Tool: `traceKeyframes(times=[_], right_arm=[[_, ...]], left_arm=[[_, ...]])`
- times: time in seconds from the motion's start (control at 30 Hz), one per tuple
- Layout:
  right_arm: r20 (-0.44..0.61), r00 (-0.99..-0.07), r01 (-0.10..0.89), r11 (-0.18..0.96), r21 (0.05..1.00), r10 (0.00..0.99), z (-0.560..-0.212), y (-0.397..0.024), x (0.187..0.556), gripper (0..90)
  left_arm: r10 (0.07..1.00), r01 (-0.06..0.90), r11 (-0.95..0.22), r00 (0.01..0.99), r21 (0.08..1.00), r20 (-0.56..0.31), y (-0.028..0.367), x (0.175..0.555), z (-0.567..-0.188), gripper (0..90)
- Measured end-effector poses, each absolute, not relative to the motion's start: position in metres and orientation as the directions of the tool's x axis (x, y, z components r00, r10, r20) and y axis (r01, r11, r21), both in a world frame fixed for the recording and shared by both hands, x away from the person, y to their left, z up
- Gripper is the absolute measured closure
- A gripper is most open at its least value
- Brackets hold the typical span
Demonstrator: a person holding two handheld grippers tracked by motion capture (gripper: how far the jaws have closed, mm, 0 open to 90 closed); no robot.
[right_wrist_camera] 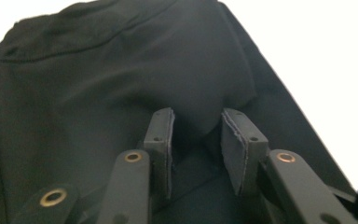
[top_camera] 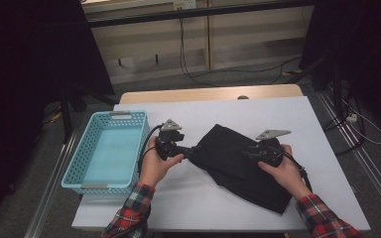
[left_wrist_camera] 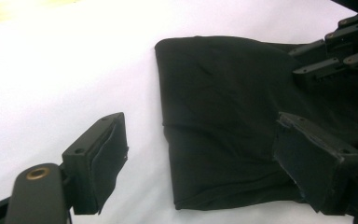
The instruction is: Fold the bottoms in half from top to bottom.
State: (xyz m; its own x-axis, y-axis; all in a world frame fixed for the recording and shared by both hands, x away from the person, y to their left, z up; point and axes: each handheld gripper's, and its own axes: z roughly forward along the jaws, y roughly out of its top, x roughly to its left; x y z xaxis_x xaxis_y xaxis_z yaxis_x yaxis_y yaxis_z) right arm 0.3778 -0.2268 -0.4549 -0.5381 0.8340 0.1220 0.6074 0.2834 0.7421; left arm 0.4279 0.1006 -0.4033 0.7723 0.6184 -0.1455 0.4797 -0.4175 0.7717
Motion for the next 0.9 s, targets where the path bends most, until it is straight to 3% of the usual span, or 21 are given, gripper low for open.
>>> traceKeyframes(times=[0.3,0.9], right_arm=[[0.142,-0.544,0.618,0.281,0.735,0.827,-0.457,-0.228,0.379,87.1],[0.152,-0.541,0.597,0.25,0.763,0.827,-0.443,-0.24,0.375,89.2]], left_arm=[[0.631,0.486,-0.419,0.763,0.767,-0.14,0.107,0.43,-0.405,17.7],[0.625,0.479,-0.423,0.769,0.769,-0.136,0.105,0.429,-0.403,17.4]])
